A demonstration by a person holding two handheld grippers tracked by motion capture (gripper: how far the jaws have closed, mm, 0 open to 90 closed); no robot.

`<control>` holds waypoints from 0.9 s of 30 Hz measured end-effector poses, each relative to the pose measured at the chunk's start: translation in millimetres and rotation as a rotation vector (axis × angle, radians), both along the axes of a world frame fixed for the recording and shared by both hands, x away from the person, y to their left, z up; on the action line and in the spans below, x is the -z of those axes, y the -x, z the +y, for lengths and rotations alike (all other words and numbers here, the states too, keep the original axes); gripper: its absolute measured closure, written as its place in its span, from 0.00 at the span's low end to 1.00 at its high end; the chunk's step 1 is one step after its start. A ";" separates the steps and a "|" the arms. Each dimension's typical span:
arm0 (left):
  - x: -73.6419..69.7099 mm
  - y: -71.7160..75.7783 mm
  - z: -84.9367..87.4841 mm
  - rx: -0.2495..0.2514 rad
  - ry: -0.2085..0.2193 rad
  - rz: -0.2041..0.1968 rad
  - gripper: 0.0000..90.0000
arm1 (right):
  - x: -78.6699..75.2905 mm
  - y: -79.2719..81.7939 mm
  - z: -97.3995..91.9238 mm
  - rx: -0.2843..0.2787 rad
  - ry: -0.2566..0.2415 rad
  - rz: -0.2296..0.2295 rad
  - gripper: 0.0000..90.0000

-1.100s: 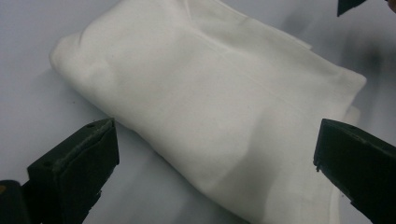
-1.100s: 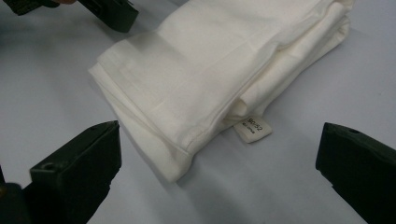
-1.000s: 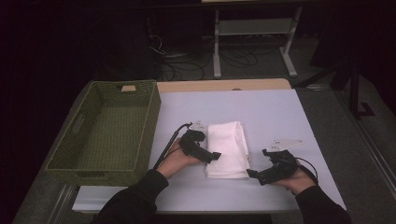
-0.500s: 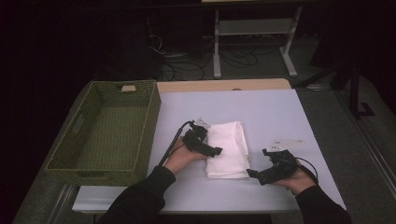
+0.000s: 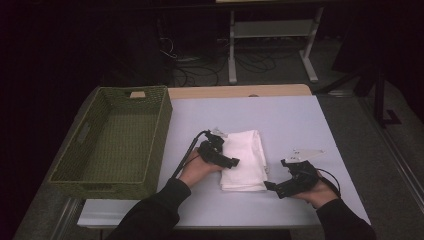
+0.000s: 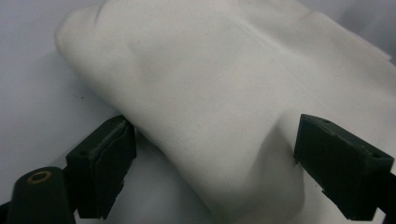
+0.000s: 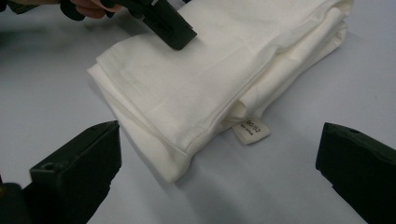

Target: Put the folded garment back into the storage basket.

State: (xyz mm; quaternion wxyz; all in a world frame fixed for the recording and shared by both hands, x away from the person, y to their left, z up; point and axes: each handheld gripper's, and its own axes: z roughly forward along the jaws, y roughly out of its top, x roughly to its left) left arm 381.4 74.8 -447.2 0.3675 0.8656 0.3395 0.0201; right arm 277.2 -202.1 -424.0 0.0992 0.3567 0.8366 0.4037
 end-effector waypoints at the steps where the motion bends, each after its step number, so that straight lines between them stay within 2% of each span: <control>1: -0.1 0.0 -0.3 0.000 0.001 0.002 0.16 | 0.0 0.0 0.0 0.000 0.000 0.000 0.00; 5: -0.4 -0.3 -1.0 0.000 0.007 0.004 0.19 | 0.3 -0.1 0.2 -0.001 0.001 0.000 0.00; 10: -1.1 -1.5 -0.9 -0.001 0.030 0.021 0.29 | 0.2 -0.2 0.0 -0.001 0.000 0.000 0.00; 14: -1.1 -1.9 -0.6 0.004 0.047 0.036 0.39 | 0.5 -0.3 0.2 -0.002 0.001 0.000 0.00; 27: -3.4 -3.8 -0.5 0.026 0.045 0.073 0.75 | 1.9 -0.7 1.6 -0.005 -0.001 0.015 0.00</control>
